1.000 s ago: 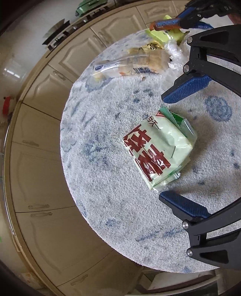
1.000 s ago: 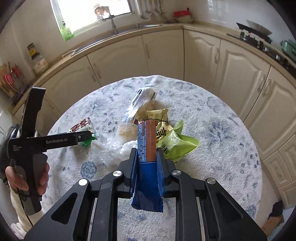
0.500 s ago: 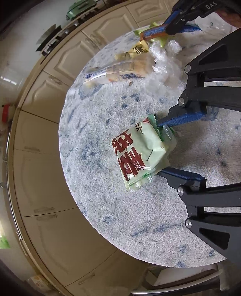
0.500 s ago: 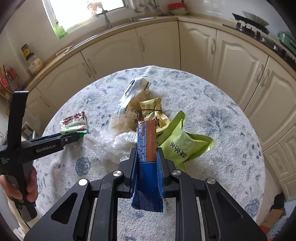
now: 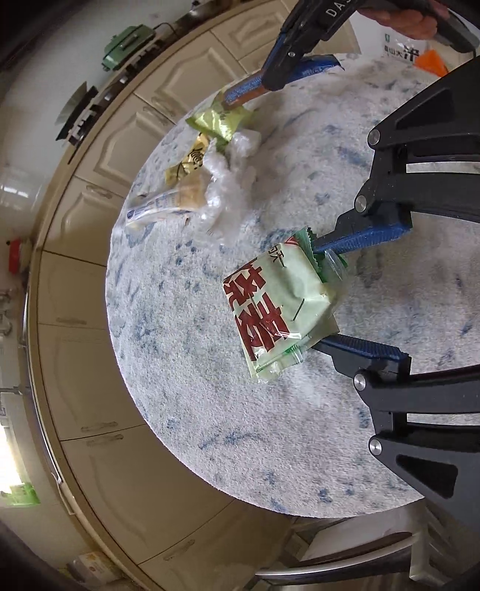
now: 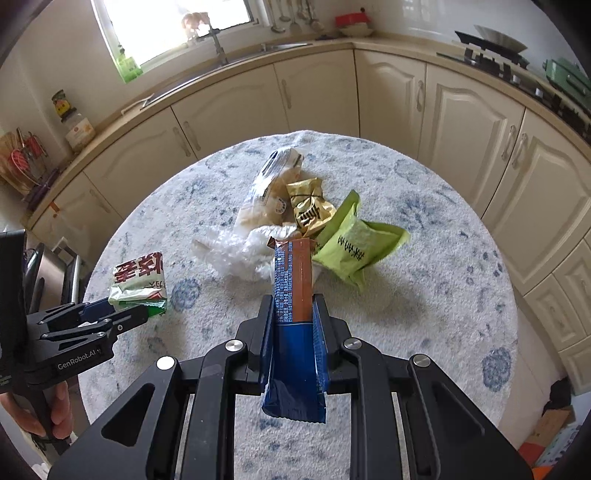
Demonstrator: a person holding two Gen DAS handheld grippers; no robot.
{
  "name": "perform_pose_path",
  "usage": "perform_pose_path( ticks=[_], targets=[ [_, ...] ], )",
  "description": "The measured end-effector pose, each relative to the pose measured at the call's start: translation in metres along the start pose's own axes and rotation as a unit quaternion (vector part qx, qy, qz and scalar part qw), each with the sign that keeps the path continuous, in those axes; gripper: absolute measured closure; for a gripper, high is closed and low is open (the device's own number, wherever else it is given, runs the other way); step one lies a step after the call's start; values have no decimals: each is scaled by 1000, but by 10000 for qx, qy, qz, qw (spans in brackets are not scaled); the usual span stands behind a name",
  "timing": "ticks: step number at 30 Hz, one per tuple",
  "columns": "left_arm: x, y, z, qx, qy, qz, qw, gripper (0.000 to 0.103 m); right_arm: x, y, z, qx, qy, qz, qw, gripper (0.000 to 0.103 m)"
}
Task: Collect trash
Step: 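Carry the bar wrapper and green packet over the blue bin with both grippers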
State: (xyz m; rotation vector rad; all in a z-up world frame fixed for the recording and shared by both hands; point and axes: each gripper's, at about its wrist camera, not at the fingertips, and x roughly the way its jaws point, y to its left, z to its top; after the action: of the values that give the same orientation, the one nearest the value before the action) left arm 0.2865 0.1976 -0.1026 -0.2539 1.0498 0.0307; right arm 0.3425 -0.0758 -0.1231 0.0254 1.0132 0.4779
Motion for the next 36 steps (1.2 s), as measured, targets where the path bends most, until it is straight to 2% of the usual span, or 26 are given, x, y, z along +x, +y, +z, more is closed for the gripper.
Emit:
perform_pose_path(
  ticks=[6,10,19,26,36],
  targets=[
    [-25,-32,-26,241,-116,-82,9996,64,-26,-7,-30,149,-47,16,9999,84],
    [-34,-61,-40,491,-103,-303,9983,64,-48,-19,-48,271,-153,-90,9995,84],
    [-35,-144,-53,1190,-95,-578,9912,64,-92,-75,-86,844,-322,-524,9945,84],
    [-21,-221,-65,1859,49,-902,9784,64,-125,-138,-125,1534,-405,-957,9827,84],
    [17,-343,-95,2735,520,-1271,9520,64,-165,-234,-196,2650,-445,-1556,9506,84]
  ],
)
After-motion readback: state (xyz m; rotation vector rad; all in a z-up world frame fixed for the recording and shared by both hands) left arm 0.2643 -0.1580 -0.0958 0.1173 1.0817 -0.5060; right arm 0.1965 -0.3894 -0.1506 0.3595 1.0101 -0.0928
